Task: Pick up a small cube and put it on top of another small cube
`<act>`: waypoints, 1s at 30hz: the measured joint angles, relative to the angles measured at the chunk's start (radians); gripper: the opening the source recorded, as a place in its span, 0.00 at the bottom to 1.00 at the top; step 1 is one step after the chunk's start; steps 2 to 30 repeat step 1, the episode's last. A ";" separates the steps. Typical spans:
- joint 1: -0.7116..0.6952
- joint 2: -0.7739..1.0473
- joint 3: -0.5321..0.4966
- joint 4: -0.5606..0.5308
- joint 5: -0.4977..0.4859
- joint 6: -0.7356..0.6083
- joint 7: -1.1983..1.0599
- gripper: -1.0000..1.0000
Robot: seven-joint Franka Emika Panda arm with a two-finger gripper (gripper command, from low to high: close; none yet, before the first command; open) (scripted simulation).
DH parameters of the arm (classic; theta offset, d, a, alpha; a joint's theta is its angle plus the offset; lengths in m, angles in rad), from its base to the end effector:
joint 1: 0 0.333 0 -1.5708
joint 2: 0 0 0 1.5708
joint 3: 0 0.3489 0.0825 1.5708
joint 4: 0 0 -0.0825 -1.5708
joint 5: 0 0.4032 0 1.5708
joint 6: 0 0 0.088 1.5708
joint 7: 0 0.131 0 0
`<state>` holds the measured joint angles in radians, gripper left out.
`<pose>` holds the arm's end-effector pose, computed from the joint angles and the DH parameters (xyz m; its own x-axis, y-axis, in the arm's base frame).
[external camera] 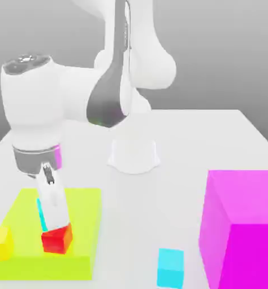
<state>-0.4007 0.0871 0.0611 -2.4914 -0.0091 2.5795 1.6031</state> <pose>0.4581 -0.1614 0.2457 -0.3564 -0.9343 -0.0005 -0.9343 0.3564 -0.0012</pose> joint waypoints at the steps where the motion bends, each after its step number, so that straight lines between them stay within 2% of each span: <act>1: 0.000 0.000 0.000 0.000 0.000 0.000 0.000 1.00; 30: 0.000 0.000 0.000 0.000 0.000 0.000 0.000 1.00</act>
